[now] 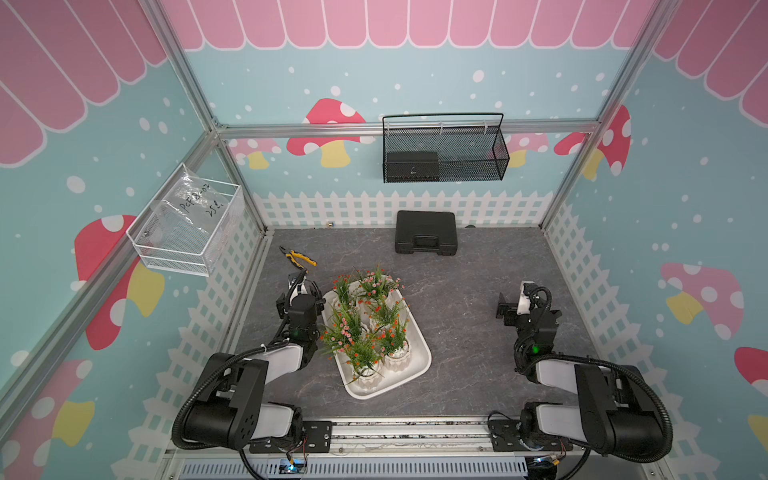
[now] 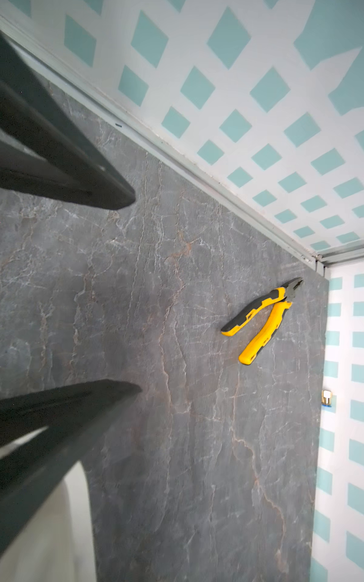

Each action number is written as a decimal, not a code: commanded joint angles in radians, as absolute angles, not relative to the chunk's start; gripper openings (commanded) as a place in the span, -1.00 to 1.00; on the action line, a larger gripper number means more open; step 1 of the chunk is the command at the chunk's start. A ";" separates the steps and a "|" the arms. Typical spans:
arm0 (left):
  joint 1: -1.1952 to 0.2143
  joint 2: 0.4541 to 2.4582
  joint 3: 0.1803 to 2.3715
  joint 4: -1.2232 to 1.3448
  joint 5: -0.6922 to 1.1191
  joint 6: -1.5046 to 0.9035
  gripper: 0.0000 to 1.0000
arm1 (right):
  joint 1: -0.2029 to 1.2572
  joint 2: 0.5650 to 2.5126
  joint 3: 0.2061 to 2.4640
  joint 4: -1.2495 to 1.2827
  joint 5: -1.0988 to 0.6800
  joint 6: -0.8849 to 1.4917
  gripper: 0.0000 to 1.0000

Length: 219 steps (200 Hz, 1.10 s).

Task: Put the potted gypsophila into the storage box
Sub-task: Reset both arms

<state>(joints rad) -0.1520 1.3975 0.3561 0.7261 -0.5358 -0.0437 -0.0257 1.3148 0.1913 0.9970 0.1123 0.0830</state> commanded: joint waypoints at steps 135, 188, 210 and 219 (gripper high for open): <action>-0.086 1.550 0.379 0.931 -0.347 -0.037 0.68 | -0.029 1.160 0.103 1.058 0.124 -0.008 0.95; -0.086 1.544 0.377 0.926 -0.346 -0.040 0.99 | -0.029 1.215 0.090 1.176 0.002 0.014 0.92; -0.085 1.544 0.377 0.926 -0.346 -0.040 0.98 | -0.029 1.279 0.084 1.316 -0.001 0.020 0.93; -0.085 1.543 0.377 0.926 -0.346 -0.039 0.98 | -0.027 1.329 0.084 1.358 -0.001 0.012 0.93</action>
<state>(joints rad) -0.0917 1.5414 0.3637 0.9169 -0.3580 -0.0479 -0.0257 1.2510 0.0963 1.1778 0.0303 0.0162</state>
